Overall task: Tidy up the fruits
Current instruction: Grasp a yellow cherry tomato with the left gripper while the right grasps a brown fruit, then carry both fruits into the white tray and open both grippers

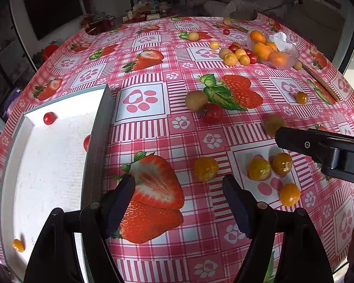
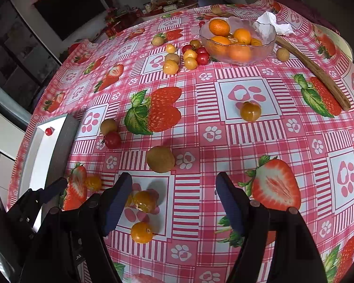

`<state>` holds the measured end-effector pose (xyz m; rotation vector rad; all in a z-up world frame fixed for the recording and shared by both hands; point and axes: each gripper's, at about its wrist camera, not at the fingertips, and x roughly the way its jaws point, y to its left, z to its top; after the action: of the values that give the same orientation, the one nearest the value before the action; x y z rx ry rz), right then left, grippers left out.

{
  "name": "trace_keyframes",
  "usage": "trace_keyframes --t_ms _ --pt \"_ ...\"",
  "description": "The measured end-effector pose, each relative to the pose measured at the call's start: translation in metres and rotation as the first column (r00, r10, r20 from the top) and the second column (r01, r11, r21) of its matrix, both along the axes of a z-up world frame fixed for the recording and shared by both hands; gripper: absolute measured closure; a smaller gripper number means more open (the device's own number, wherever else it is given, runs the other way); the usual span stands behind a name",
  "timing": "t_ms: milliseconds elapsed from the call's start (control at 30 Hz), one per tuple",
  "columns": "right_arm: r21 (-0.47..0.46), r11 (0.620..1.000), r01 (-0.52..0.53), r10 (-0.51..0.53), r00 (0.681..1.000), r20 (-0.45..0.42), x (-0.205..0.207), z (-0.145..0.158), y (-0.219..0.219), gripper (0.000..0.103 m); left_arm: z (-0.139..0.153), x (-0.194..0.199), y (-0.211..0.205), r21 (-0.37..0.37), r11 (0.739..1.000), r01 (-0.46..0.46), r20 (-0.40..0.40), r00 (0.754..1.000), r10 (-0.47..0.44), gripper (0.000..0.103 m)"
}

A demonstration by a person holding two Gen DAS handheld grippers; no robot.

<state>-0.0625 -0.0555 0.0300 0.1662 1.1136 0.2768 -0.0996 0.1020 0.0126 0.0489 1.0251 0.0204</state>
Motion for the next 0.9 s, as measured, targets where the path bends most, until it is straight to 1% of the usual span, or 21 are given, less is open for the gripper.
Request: trace_keyframes --t_ms 133,200,233,267,300,333,367,400,433,467,533,567,633,733,900 --pt "-0.018 1.000 -0.009 0.009 1.000 0.002 0.008 -0.005 0.007 0.029 -0.002 0.005 -0.002 -0.015 1.000 0.013 0.006 1.000 -0.013 0.026" --pt "-0.037 0.999 -0.018 0.018 1.000 0.008 0.010 -0.005 0.010 0.033 -0.003 0.007 -0.005 -0.022 0.999 0.029 0.008 1.000 -0.029 0.026" --pt "-0.046 0.999 -0.018 0.019 1.000 0.009 0.011 -0.005 0.012 0.037 -0.003 0.008 -0.006 -0.022 0.999 0.035 0.009 0.999 -0.035 0.026" --pt "-0.058 0.998 -0.021 0.022 1.000 0.011 0.012 -0.005 0.014 0.043 -0.003 0.008 -0.007 -0.021 0.999 0.041 0.010 0.999 -0.041 0.026" --pt "-0.068 0.997 -0.028 0.028 1.000 0.012 0.014 -0.005 0.015 0.054 -0.002 0.009 -0.008 -0.024 0.999 0.046 0.010 0.999 -0.046 0.026" --pt "-0.076 0.996 -0.037 0.038 0.999 0.012 0.014 -0.005 0.017 0.059 -0.002 0.009 -0.008 -0.032 0.998 0.050 0.010 0.999 -0.050 0.029" --pt "-0.085 0.995 -0.044 0.045 0.999 0.013 0.014 -0.005 0.019 0.069 -0.002 0.008 -0.008 -0.053 0.997 0.057 0.010 0.998 -0.057 0.036" --pt "-0.099 0.994 -0.049 0.051 0.999 0.015 0.014 -0.006 0.022 0.073 -0.001 0.008 -0.008 -0.062 0.996 0.059 0.010 0.998 -0.059 0.039" --pt "-0.106 0.993 -0.052 0.054 0.998 0.020 0.014 -0.006 0.023 0.073 -0.001 0.008 -0.009 -0.059 0.996 0.063 0.013 0.998 -0.062 0.046" --pt "-0.106 0.993 -0.053 0.055 0.998 0.021 0.013 -0.006 0.023 0.073 0.000 0.008 -0.009 -0.068 0.995 0.073 0.017 0.997 -0.072 0.061" --pt "-0.084 0.995 -0.048 0.049 0.999 0.014 0.012 -0.006 0.020 0.073 0.002 0.009 -0.012 -0.069 0.994 0.087 0.015 0.996 -0.086 0.076" --pt "-0.065 0.997 -0.043 0.043 0.999 0.006 0.011 -0.006 0.017 0.073 0.002 0.009 -0.012 -0.075 0.993 0.093 0.014 0.996 -0.092 0.081" --pt "-0.034 0.999 -0.034 0.033 0.999 -0.007 0.008 -0.005 0.011 0.073 0.003 0.007 -0.012 -0.088 0.991 0.097 0.016 0.995 -0.096 0.081" --pt "-0.019 0.999 -0.027 0.027 1.000 -0.010 -0.001 -0.002 0.003 0.073 0.004 0.000 -0.011 -0.131 0.987 0.097 0.021 0.995 -0.095 0.081" --pt "-0.001 1.000 -0.017 0.017 1.000 -0.004 -0.024 0.006 -0.010 0.073 0.015 -0.019 -0.010 -0.127 0.986 0.110 0.048 0.993 -0.104 0.081"
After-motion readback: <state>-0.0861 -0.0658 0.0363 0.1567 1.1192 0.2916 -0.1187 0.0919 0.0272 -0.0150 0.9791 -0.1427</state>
